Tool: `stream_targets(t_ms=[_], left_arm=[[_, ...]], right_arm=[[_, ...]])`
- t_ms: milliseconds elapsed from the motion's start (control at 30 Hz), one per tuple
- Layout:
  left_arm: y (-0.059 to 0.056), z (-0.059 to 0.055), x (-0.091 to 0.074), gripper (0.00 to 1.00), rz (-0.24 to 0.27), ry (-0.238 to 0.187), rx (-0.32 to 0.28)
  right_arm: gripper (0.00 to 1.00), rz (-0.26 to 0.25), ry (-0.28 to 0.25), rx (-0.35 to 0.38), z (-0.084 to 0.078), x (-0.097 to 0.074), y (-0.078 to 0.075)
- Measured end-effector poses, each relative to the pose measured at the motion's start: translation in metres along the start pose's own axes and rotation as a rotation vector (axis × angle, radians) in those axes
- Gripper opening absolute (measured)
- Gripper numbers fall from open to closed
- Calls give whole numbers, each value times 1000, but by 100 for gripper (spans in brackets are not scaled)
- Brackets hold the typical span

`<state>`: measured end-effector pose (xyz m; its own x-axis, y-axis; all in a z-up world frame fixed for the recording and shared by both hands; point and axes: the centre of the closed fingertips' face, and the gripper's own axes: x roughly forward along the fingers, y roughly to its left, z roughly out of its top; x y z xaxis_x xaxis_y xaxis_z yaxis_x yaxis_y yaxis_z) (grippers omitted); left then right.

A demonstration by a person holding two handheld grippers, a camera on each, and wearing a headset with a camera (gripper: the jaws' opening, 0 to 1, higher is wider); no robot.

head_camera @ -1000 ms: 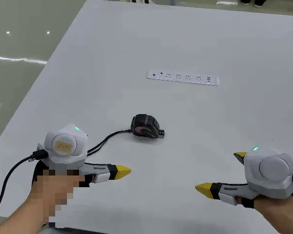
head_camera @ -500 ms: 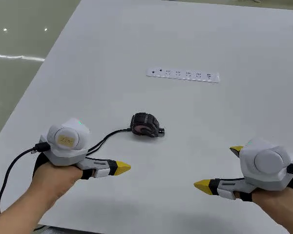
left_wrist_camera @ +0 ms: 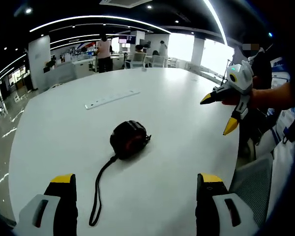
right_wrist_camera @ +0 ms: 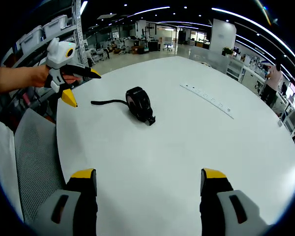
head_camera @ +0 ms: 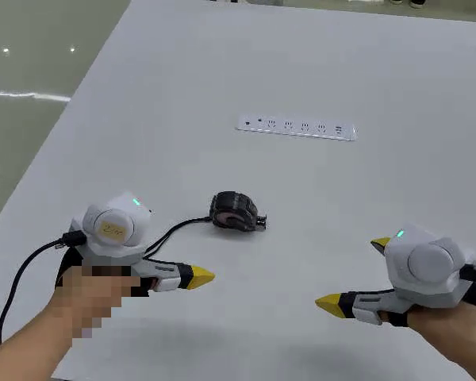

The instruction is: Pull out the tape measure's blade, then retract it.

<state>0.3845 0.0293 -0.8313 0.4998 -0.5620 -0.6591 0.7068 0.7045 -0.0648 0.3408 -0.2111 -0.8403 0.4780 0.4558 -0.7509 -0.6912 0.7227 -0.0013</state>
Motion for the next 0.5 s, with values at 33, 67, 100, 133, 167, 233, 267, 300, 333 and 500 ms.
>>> stream_targets(t_ms=[33, 67, 100, 133, 167, 233, 267, 300, 333, 500], left_arm=[[0, 1, 1, 100, -2, 0, 3], [0, 2, 3, 100, -4, 0, 9], [0, 3, 3, 100, -5, -3, 13], [1, 5, 4, 100, -5, -6, 16], [2, 6, 5, 100, -7, -7, 17], [2, 7, 8, 100, -12, -3, 28], [2, 8, 9, 100, -16, -2, 33], [2, 9, 10, 100, -20, -1, 38], [2, 10, 11, 100, -24, -1, 50], [4, 13, 18, 99, -46, 4, 87]], right_arm=[[90, 4, 1, -2, 1, 1, -1], [90, 5, 1, -6, 2, 3, -2], [90, 5, 2, -11, 3, 4, -2], [90, 8, 3, -14, 4, 5, -3], [90, 11, 3, -17, 4, 6, -3], [89, 15, 4, -28, 5, 8, -4], [89, 20, -1, -29, 6, 9, -3], [89, 24, -2, -30, 7, 10, -3], [89, 26, 3, -43, 8, 11, -3], [88, 38, 16, -78, 9, 16, -4]])
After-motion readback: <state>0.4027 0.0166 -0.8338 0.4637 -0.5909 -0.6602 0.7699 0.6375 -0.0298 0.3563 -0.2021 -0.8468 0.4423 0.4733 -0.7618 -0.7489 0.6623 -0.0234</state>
